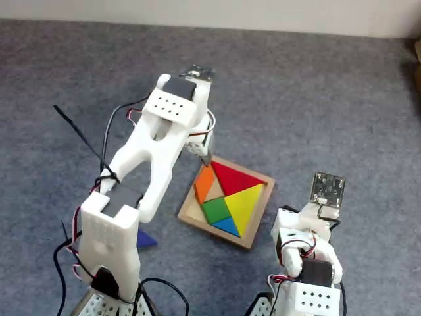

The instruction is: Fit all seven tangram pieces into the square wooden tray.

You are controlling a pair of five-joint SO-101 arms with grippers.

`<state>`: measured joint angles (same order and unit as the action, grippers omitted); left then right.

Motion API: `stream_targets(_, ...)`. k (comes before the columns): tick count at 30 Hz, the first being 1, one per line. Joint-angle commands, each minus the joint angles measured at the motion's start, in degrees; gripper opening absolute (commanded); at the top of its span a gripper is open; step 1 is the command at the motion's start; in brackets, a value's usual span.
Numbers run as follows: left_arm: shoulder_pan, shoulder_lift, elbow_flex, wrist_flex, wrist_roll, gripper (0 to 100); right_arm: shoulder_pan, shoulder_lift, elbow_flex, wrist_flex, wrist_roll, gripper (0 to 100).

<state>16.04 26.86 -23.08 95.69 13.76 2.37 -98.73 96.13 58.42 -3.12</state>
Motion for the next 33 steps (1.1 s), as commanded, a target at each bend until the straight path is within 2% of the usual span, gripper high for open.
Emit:
stream_targets(1, 0.04, -2.77, -0.04, 0.18, -0.88, 24, 0.66, -0.48, 5.67, 0.22, -0.09, 0.4)
stream_targets(9, -0.48, 0.13, 8.92, -6.59, -3.60, 24, 0.66, -0.48, 5.67, 0.22, -0.09, 0.4)
stream_targets(21, 6.11, 5.41, 10.86, -12.84, -3.60, 24, 0.66, -0.48, 5.67, 0.22, -0.09, 0.4)
stream_targets(25, 6.99, 5.32, 5.14, -10.11, -3.25, 24, 0.66, -0.48, 5.67, 0.22, -0.09, 0.4)
stream_targets(33, 6.64, 5.32, -11.12, 2.29, -3.16, 24, 0.66, -0.48, 5.67, 0.22, -0.09, 0.4)
